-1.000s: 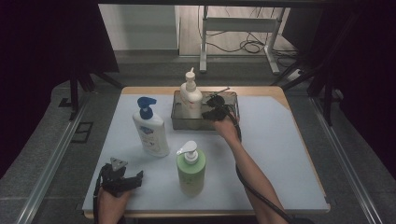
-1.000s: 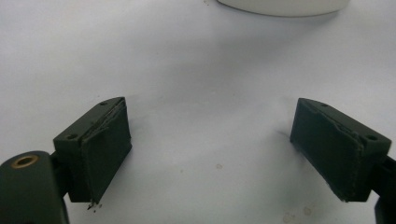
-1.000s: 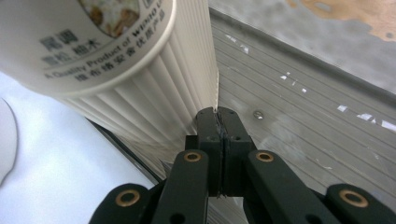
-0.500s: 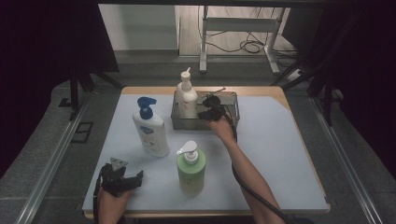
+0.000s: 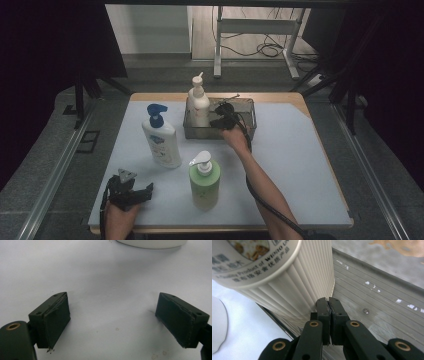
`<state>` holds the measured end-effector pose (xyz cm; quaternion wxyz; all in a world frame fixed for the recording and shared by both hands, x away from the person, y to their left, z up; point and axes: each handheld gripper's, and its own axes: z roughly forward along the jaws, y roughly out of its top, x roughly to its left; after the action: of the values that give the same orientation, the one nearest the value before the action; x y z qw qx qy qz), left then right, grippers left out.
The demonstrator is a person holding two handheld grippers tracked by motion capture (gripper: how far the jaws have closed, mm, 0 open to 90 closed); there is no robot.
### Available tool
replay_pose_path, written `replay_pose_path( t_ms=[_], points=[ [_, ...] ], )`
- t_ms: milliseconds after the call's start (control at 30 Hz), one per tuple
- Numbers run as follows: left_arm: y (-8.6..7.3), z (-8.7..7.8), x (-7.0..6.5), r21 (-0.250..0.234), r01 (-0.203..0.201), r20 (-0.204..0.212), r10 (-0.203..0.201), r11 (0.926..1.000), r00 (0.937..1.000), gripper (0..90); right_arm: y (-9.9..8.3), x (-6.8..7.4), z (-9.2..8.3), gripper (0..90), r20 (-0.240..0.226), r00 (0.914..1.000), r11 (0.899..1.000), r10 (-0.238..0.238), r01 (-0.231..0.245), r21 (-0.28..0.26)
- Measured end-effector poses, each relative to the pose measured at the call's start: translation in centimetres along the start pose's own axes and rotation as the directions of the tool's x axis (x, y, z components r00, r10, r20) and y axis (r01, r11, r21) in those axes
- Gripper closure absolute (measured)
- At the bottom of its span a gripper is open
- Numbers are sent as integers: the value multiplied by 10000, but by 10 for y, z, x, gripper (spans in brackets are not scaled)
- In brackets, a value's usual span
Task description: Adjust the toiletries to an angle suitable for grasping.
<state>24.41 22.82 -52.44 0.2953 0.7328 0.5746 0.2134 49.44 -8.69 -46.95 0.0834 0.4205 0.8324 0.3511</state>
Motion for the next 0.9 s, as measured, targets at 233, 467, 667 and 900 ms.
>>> replay_pose_path(
  t_ms=[233,467,667,900],
  points=[
    [0,0,0,-15,18,6,-18,10000,10000,118,2,6,3,878,-89,9999,10000,-79,79,6],
    [0,0,0,-6,11,9,-11,10000,10000,118,5,12,6,879,-206,9997,9999,-165,165,9],
    [0,0,0,-6,11,9,-11,10000,10000,118,7,20,10,881,-293,9991,9996,-293,293,-6],
    [0,0,0,-4,11,10,-11,10000,10000,118,10,25,12,885,-303,9991,9995,-293,291,-78]
  ],
)
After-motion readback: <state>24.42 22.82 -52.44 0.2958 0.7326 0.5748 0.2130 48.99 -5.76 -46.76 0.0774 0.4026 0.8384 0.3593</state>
